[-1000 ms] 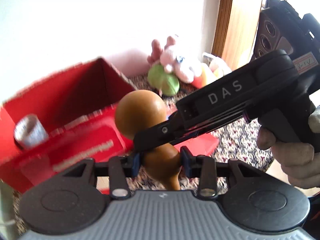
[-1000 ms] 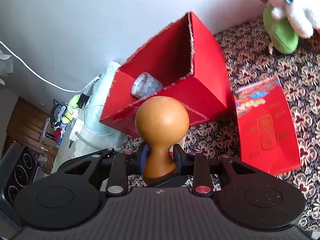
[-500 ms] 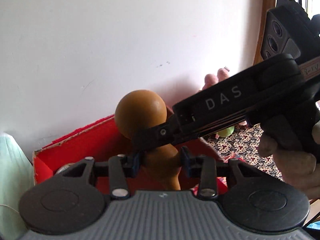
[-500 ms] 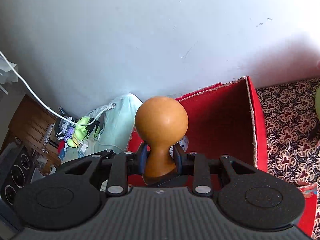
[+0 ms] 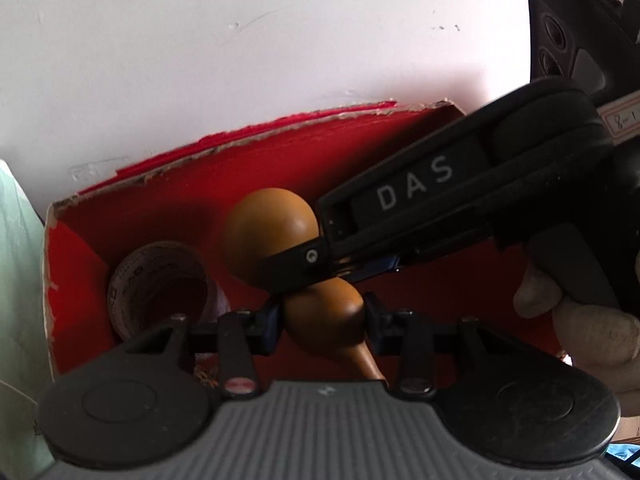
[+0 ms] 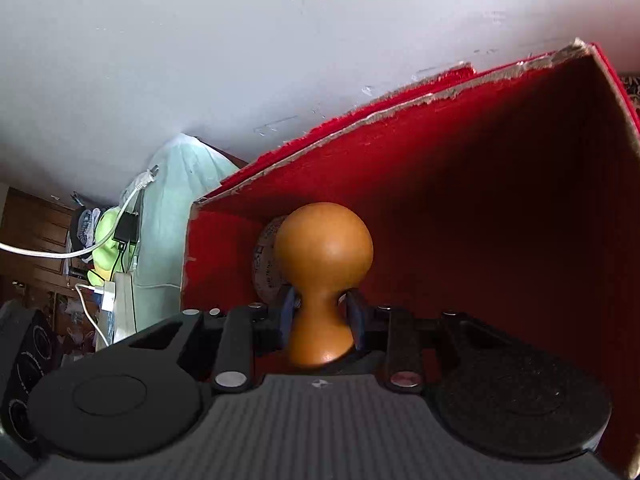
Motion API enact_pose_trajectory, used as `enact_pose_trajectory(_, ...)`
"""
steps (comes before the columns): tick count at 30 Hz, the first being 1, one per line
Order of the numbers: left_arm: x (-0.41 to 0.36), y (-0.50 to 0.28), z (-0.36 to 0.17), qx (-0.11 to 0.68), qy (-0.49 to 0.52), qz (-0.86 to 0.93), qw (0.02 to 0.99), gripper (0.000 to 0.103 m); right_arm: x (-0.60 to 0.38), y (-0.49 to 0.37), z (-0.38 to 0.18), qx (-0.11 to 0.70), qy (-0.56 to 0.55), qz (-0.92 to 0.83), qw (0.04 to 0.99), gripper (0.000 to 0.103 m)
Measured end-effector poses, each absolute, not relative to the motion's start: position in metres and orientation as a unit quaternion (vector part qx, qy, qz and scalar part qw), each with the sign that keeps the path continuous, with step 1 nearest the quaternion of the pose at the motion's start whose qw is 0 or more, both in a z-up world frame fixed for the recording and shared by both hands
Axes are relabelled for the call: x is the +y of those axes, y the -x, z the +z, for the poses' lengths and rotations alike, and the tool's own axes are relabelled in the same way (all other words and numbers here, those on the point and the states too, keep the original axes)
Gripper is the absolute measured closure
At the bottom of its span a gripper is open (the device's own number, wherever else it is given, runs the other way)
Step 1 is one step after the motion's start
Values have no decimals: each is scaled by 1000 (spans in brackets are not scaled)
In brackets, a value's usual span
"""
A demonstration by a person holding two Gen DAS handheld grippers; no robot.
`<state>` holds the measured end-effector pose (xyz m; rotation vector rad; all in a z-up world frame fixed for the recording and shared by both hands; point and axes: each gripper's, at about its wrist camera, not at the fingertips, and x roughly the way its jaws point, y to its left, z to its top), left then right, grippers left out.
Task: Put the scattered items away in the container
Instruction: 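Carry the wooden gourd over the red box and lower it inside, then open the right gripper to release the wooden gourd in the box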
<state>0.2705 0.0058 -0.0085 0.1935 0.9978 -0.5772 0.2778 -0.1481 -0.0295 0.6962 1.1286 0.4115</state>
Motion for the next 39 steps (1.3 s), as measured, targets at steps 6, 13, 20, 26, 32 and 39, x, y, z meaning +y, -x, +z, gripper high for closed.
enact_pose_trajectory(6,12,-287,-22,513,-79,-264,813,59,-147,-291,-51,550,-320,156,755,73)
enact_pose_trajectory(13,12,-292,-24,520,-92,-243,814,62,-145,-294,-60,587,-322,168,723,82)
enact_pose_trajectory(20,11,-291,-23,518,-93,-232,818,62,-152,-290,-61,593,-333,181,710,79)
enact_pose_trajectory(26,6,-288,-21,511,-108,-225,823,62,-158,-285,-61,594,-339,187,705,77)
enact_pose_trajectory(32,3,-287,-19,503,-115,-218,829,56,-172,-275,-60,586,-360,184,703,74)
enact_pose_trajectory(39,1,-285,-16,491,-117,-217,836,52,-172,-261,-45,568,-323,190,733,72)
